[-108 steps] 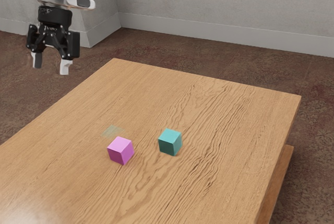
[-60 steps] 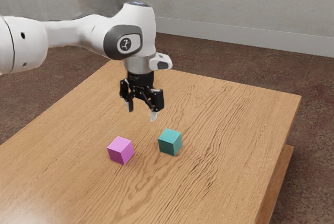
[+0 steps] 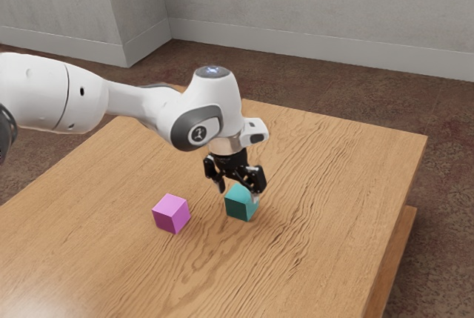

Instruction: Pick up the blue block with one arm, and put the blue block on the pink block with one arm

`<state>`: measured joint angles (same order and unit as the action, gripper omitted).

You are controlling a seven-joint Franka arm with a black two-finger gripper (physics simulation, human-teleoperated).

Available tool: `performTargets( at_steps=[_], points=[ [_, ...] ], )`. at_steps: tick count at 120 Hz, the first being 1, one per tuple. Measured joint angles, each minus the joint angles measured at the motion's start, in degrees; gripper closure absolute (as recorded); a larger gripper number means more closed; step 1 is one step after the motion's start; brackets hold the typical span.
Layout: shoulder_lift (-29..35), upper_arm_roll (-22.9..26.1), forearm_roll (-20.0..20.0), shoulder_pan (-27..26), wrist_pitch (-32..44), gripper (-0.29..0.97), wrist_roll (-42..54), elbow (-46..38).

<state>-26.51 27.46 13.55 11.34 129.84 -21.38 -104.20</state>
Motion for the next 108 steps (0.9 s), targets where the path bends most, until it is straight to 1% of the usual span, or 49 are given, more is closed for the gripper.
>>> performTargets(
  at_steps=[10, 23, 39, 60, 82, 108],
  points=[
    [-0.49, -0.61, 1.98, 0.01, 1.1, 0.0, -1.18, 0.02],
    [-1.24, -0.45, 5.73, 0.05, 2.1, 0.0, -2.46, 0.07],
    [-2.9, -0.21, 8.32, 0.09, 2.8, 0.0, -3.76, 0.48],
    [-5.43, 0.03, 9.61, 0.09, 3.3, 0.0, -5.08, 2.55],
    [-7.44, -0.06, 10.41, 0.57, 4.01, 0.01, -5.8, 2.91],
    [-8.31, 0.03, 11.94, 0.61, 5.45, 0.06, -6.11, 3.97]
  ],
)
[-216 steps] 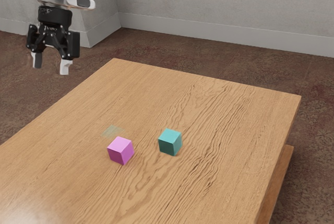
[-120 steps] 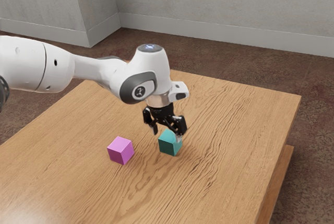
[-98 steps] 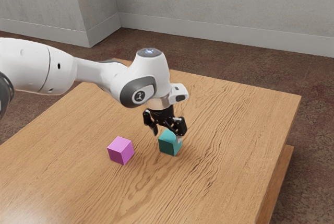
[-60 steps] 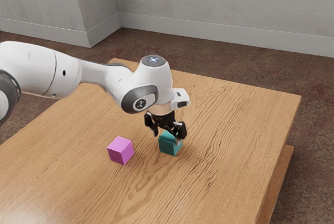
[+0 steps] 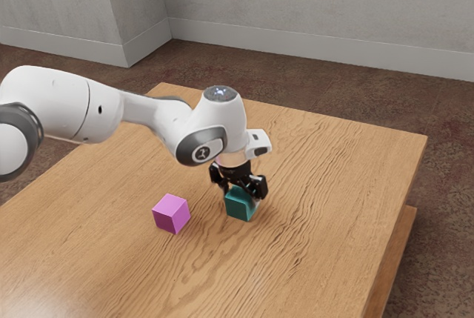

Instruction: Pick up the blue block with one arm, and put the blue block on the pink block with one arm

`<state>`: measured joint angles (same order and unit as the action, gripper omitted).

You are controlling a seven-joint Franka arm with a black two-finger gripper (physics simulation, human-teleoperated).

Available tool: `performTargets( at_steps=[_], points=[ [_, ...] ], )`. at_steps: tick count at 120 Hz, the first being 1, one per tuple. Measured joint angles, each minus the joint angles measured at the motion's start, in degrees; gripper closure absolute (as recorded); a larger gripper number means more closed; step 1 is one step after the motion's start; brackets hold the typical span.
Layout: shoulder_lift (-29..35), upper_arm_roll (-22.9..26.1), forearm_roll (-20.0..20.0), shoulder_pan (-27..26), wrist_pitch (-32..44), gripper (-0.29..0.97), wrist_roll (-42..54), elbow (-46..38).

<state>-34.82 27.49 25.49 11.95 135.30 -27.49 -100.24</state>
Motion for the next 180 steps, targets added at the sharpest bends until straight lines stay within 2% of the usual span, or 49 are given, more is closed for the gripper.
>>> performTargets(
  at_steps=[30, 49, 68, 80, 99, 112, 120, 134, 146, 159, 180],
  points=[
    [-0.19, 0.02, 0.45, 0.0, 0.51, 0.23, -0.3, 0.25],
    [-0.19, 0.09, 0.58, -0.01, -0.75, 0.27, -0.47, 0.2],
    [0.39, 1.91, 0.74, -0.03, -7.43, 0.31, -0.85, 4.65],
    [4.28, 1.3, -0.76, 0.19, -11.47, 0.32, -0.99, 4.6],
    [17.39, 0.75, -4.9, 6.3, -7.07, 0.33, -0.33, -13.33],
    [22.64, 2.2, -6.02, 9.62, -3.63, 0.33, 0.67, -18.45],
    [24.1, 2.97, -6.47, 11.48, -2.2, 0.33, 1.45, -19.78],
    [25.29, 3.43, -9.52, 14.92, 0.07, 0.33, 3.77, -21.65],
    [26.5, 8.16, -10.66, 20.12, 1.0, 0.32, 5.83, -23.78],
    [26.98, 11.64, -11.18, 24.0, -0.3, 0.33, 7.97, -24.33],
    [27.36, 12.64, -12.2, 26.45, -3.42, 0.33, 10.74, -24.34]
  ],
)
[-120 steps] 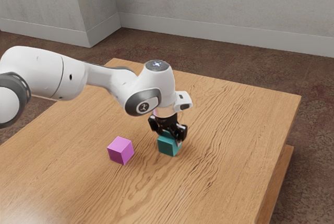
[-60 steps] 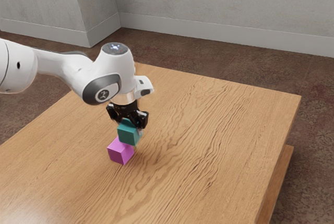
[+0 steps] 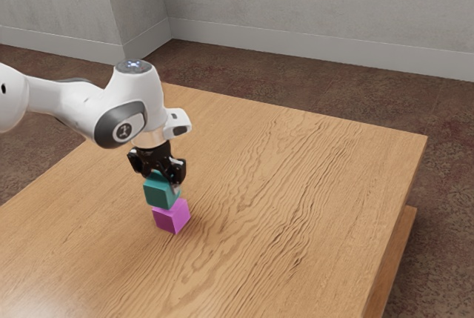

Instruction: Pick up the blue block with one arm, and put the blue block on the pink block with one arm

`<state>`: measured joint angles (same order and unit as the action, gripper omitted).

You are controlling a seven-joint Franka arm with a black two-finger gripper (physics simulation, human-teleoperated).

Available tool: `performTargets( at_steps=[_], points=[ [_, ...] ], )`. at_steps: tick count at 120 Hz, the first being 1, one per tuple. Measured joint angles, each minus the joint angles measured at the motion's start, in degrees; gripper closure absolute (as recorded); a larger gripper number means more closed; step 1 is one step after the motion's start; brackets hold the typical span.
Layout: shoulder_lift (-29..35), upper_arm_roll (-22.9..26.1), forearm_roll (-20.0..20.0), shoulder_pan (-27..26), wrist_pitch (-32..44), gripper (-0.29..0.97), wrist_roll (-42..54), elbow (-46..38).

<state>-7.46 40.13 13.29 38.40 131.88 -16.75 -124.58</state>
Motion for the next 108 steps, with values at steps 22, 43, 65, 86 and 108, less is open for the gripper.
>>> performTargets(
  at_steps=[22, 43, 65, 86, 108],
  points=[
    [-0.7, 0.5, -0.06, 0.08, -1.44, 0.33, 2.21, 0.61],
    [-1.59, 0.67, -0.3, 0.03, -2.04, 0.22, 4.44, 2.3],
    [-1.02, 0.77, -0.88, 0.03, -2.47, 0.09, 7.09, 3.61],
    [8.59, -13.61, -11.25, -15.85, -12.24, 0.04, 7.98, 11.01],
    [10.21, -23.42, -15.71, -26.42, -28.16, 0.02, 8.74, 26.22]
  ],
)
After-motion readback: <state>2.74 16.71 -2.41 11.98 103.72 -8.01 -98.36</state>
